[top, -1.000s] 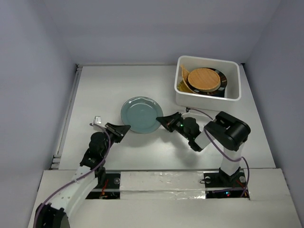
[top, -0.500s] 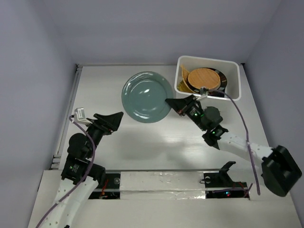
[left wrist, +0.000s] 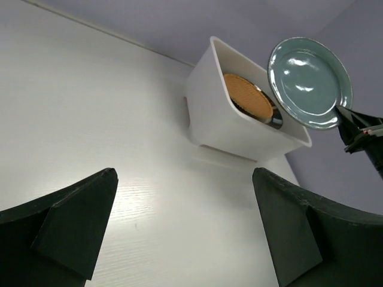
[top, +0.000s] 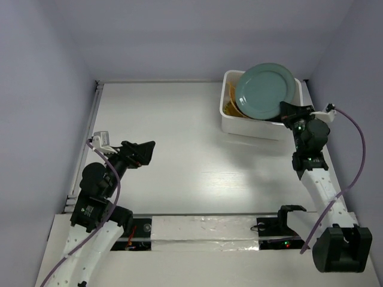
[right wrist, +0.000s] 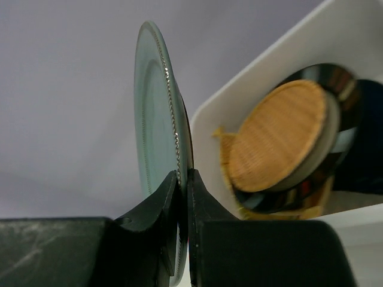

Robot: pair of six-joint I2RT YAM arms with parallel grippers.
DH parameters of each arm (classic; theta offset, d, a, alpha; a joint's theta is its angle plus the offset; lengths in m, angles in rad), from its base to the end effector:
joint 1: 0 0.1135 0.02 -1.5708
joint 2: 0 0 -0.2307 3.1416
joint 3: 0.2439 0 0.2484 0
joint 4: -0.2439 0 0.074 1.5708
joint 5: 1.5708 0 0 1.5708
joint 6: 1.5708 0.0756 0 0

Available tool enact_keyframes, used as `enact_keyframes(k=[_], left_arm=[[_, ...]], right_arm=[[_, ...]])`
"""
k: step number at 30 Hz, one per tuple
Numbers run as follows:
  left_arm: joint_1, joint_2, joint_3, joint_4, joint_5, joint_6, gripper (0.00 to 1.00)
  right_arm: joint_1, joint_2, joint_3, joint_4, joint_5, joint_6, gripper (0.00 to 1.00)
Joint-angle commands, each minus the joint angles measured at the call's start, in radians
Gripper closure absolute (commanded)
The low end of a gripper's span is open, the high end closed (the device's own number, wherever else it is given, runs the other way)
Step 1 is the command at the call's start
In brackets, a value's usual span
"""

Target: Place the plates into the plastic bin on the countertop

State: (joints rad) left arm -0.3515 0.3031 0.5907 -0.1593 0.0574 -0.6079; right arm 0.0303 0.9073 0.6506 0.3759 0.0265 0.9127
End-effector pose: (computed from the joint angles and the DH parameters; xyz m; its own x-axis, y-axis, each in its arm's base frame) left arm 0.1508 -0.0599 0.3274 -0.1282 -0.5603 -0.8183 0.3946 0.7282 -0.5604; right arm 0.2747 0.0063 0.3099 0.0696 0.7934 -0.6048 -0.0965 0.6087 0.7875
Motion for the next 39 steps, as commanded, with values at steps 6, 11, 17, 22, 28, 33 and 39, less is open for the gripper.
enact_keyframes(k=[6, 11, 17, 22, 28, 33, 39], left_arm=[[-0.001, 0.047, 0.123, -0.062, 0.015, 0.194, 0.01], [-0.001, 0.045, 0.115, -0.071, 0.009, 0.221, 0.01], [-0.001, 0.034, 0.109, -0.065, 0.012, 0.226, 0.01], [-0.001, 0.028, 0.118, -0.063, 0.028, 0.234, 0.01], [-0.001, 0.034, 0.15, -0.082, 0.048, 0.235, 0.01], [-0.001, 0.036, 0.195, -0.089, 0.041, 0.244, 0.01], [-0.001, 0.057, 0.273, -0.074, 0.044, 0.25, 0.01]], right_arm=[[-0.158, 0.205, 0.21, 0.012, -0.117, -0.026, 1.0], [-0.178, 0.34, 0.264, -0.022, -0.138, -0.046, 1.0], [-0.178, 0.41, 0.334, -0.114, -0.145, -0.078, 0.8], [-0.178, 0.386, 0.328, -0.172, -0.062, -0.1, 0.34], [-0.187, 0.271, 0.262, -0.2, -0.037, -0.118, 0.15], [-0.187, 0.046, 0.167, -0.204, -0.095, -0.112, 0.14], [-0.187, -0.194, 0.075, -0.255, -0.262, -0.132, 0.27]])
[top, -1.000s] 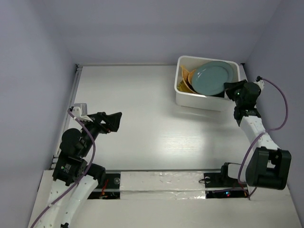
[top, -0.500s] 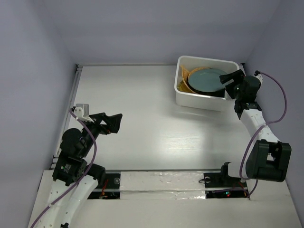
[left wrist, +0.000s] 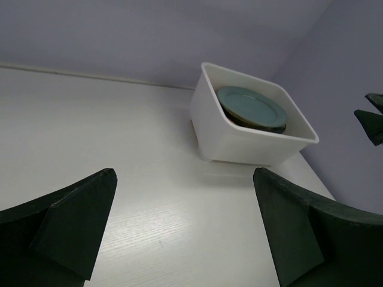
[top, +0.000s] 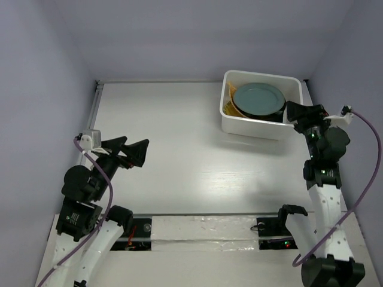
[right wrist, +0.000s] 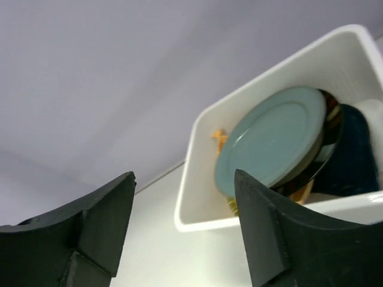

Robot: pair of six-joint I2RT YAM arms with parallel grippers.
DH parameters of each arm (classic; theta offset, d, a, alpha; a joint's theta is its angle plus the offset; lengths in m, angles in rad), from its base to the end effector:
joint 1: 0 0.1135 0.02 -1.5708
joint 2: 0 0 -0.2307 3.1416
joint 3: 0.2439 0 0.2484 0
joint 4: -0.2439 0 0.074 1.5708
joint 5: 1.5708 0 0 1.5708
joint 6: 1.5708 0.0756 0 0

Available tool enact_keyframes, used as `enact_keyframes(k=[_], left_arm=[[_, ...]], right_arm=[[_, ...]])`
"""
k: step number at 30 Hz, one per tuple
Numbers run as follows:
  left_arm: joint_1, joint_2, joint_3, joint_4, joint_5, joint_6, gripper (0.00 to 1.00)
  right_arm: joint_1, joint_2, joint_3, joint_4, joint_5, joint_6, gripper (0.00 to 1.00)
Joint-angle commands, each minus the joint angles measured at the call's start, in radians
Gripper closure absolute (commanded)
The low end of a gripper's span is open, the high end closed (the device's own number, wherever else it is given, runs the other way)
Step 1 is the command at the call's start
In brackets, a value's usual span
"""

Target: Place the plates into the plastic bin on the countertop

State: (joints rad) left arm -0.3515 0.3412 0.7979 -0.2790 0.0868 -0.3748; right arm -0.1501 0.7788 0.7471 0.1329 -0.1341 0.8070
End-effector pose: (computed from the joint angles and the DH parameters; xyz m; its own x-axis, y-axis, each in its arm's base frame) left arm 0.1287 -0.0542 0.3772 -0.0005 -0.3883 -0.9215 0.4545 0.8208 -0.3461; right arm 0.2455 -0.0269 0.3429 0.0811 0.7116 -0.6979 -0.0606 0.7024 0.7092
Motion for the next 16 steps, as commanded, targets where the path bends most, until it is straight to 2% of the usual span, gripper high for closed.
enact_keyframes(k=[1, 2, 3, 6, 8, 11, 14, 15, 16], left_arm=[[-0.001, 0.027, 0.075, 0.047, 0.013, 0.019, 0.01], [-0.001, 0.033, 0.086, 0.047, 0.013, 0.019, 0.01], [-0.001, 0.038, 0.107, 0.046, 0.014, 0.019, 0.01], [-0.001, 0.048, 0.144, 0.04, 0.024, 0.022, 0.02], [-0.001, 0.045, 0.162, 0.034, 0.027, 0.023, 0.02], [-0.001, 0.042, 0.188, 0.024, 0.042, 0.027, 0.02], [-0.001, 0.042, 0.193, 0.029, 0.059, 0.024, 0.02], [-0.001, 0.047, 0.193, 0.026, 0.06, 0.022, 0.01], [-0.001, 0.059, 0.193, 0.023, 0.06, 0.022, 0.01]], right_arm=[[-0.006, -0.119, -0.026, -0.038, -0.146, -0.032, 0.29], [-0.006, -0.14, -0.023, -0.056, -0.171, -0.044, 0.36], [-0.006, -0.162, -0.02, -0.068, -0.205, -0.054, 0.62], [-0.006, -0.251, 0.017, -0.121, -0.35, -0.071, 0.92], [-0.006, -0.346, 0.037, -0.13, -0.423, -0.071, 0.94], [-0.006, -0.473, 0.115, -0.242, -0.38, -0.116, 0.9], [-0.006, -0.526, 0.205, -0.332, -0.306, -0.169, 0.76], [-0.006, -0.542, 0.215, -0.338, -0.296, -0.176, 0.64], [-0.006, -0.546, 0.215, -0.34, -0.288, -0.184, 0.57]])
